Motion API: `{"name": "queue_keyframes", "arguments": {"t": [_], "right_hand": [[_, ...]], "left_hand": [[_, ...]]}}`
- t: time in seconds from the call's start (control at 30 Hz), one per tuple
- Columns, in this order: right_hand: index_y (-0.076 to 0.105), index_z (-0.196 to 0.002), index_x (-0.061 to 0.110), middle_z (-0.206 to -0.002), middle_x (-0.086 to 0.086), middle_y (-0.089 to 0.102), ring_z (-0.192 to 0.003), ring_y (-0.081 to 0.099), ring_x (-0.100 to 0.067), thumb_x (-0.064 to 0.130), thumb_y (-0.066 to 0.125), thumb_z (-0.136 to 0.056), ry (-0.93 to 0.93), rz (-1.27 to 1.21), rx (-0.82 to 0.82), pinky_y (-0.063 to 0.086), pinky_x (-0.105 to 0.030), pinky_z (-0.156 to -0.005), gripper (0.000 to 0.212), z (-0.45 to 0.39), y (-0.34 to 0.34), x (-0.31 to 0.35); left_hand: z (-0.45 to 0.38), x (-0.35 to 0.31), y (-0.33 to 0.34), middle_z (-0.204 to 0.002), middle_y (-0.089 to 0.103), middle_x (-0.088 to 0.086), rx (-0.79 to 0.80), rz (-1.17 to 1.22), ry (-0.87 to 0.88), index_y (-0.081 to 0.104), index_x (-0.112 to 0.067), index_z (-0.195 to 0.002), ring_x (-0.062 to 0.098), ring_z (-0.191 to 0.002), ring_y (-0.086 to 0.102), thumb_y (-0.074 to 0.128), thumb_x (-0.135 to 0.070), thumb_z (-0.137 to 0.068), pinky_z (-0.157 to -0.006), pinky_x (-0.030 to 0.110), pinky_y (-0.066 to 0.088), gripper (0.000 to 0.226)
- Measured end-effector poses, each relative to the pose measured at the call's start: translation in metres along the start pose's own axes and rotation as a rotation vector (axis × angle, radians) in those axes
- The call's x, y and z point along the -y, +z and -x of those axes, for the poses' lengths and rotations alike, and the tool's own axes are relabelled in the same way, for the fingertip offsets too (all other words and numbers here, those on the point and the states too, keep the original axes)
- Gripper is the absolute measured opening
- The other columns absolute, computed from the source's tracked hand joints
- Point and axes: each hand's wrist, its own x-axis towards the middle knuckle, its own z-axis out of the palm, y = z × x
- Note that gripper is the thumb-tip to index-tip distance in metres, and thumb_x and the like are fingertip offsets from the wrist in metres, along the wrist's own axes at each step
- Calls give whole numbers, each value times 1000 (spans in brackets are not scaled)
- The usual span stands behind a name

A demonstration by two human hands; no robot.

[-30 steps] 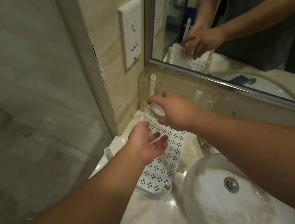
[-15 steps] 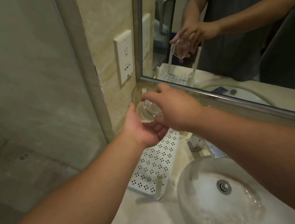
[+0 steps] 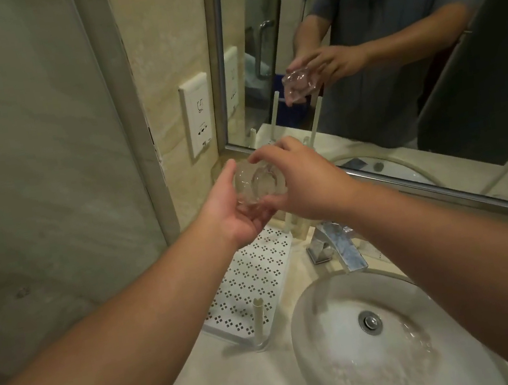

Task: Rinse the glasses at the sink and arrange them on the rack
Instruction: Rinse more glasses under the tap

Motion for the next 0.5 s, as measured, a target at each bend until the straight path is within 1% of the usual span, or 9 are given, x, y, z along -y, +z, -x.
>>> {"name": "queue_keyframes", "arguments": {"t": [0.07,0.1,0.2,0.27,0.3,0.37,0.43,0.47,0.5], "right_hand": [[45,-132,43,-123,11,46,-90,53,-4,42,80,-76,29,-51,-20,46,-23,-80,66,1,-3,-1],[45,-134,42,-125,10,47,-91,54,-6,42,80,-76,46,-77,-31,46,-25,-82,68,1,-5,-2],[42,-138,38,-135,7,49,-105,58,-14,42,82,-74,112,-162,-51,50,-34,-93,76,3,-8,-3],[39,-141,37,-139,5,50,-110,58,-16,42,82,-74,144,-210,-54,50,-37,-96,80,4,-9,-4],[37,-142,36,-140,4,50,-112,59,-16,42,82,-74,156,-232,-54,50,-36,-95,82,5,-8,-5],[35,-144,35,-138,5,52,-108,59,-13,41,82,-75,173,-277,-56,50,-30,-86,84,6,-6,-6],[34,-144,36,-134,7,55,-98,60,-7,40,82,-75,186,-322,-55,46,-21,-73,84,8,-4,-7],[34,-144,36,-133,7,56,-95,61,-6,40,82,-76,192,-338,-54,45,-19,-69,84,9,-4,-7],[34,-144,36,-133,8,56,-95,62,-6,40,82,-76,198,-350,-56,45,-19,-68,84,10,-4,-8]], "left_hand": [[3,-2,2,-114,70,19,-14,-76,75,58,-10,-129,35,-83,75,77,-58,-76,-64,40,60,74],[5,-3,3,-117,68,16,-27,-122,120,59,-13,-128,34,-82,75,78,-56,-75,-64,41,60,71],[11,-5,9,-116,66,5,-68,-245,257,58,-22,-126,29,-69,75,81,-52,-73,-61,41,60,65],[13,-6,13,-112,67,4,-79,-291,320,57,-27,-130,26,-64,74,83,-47,-72,-62,41,60,67],[15,-7,14,-111,68,5,-76,-307,347,55,-30,-133,26,-66,75,85,-43,-71,-63,41,60,70],[17,-6,16,-113,68,3,-62,-341,408,50,-38,-139,27,-77,76,87,-34,-71,-64,41,60,77],[20,-3,19,-113,66,-6,-33,-368,491,45,-39,-144,26,-94,73,87,-24,-72,-66,39,60,85],[20,-1,20,-116,65,-8,-19,-381,537,44,-39,-145,25,-104,70,87,-19,-71,-73,41,60,88],[20,1,20,-124,64,-7,-11,-402,584,43,-38,-146,24,-113,65,86,-16,-71,-83,45,59,89]]}}
